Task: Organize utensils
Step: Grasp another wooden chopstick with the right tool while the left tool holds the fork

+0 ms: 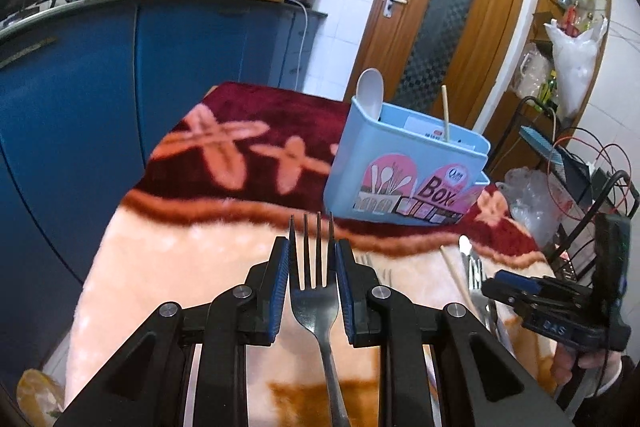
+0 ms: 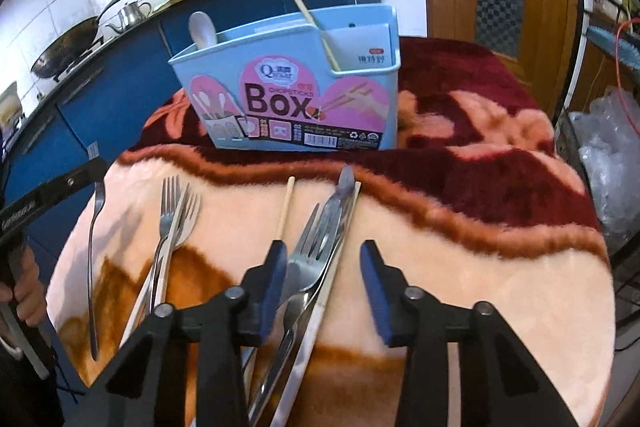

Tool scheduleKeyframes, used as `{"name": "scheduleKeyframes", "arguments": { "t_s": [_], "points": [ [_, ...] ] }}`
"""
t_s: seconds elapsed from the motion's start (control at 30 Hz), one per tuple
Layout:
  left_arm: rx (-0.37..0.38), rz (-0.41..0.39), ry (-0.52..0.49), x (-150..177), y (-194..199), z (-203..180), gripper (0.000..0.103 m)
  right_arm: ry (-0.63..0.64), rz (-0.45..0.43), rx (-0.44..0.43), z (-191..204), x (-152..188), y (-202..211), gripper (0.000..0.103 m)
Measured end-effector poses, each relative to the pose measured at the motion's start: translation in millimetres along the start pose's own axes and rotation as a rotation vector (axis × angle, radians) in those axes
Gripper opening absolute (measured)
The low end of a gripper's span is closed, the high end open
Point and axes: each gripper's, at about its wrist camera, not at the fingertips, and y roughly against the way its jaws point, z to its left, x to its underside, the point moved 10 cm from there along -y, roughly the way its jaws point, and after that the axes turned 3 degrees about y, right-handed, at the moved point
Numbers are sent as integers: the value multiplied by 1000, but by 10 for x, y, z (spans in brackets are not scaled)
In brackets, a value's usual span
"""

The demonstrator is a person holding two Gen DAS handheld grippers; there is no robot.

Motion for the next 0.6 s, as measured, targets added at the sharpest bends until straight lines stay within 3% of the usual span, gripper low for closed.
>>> {"name": "scheduleKeyframes", "arguments": {
  "t_s": [0.13, 0.37, 0.6],
  "points": [
    [12, -17, -2, -45, 20, -53, 23, -22, 15, 8, -62, -112, -65, 32],
    [21, -45, -21, -95, 57, -134, 23, 61, -7, -33, 156, -244, -76, 32],
    [29, -66, -15, -139, 81, -150, 23, 127, 83, -11, 313, -251, -353, 27]
  ]
}}
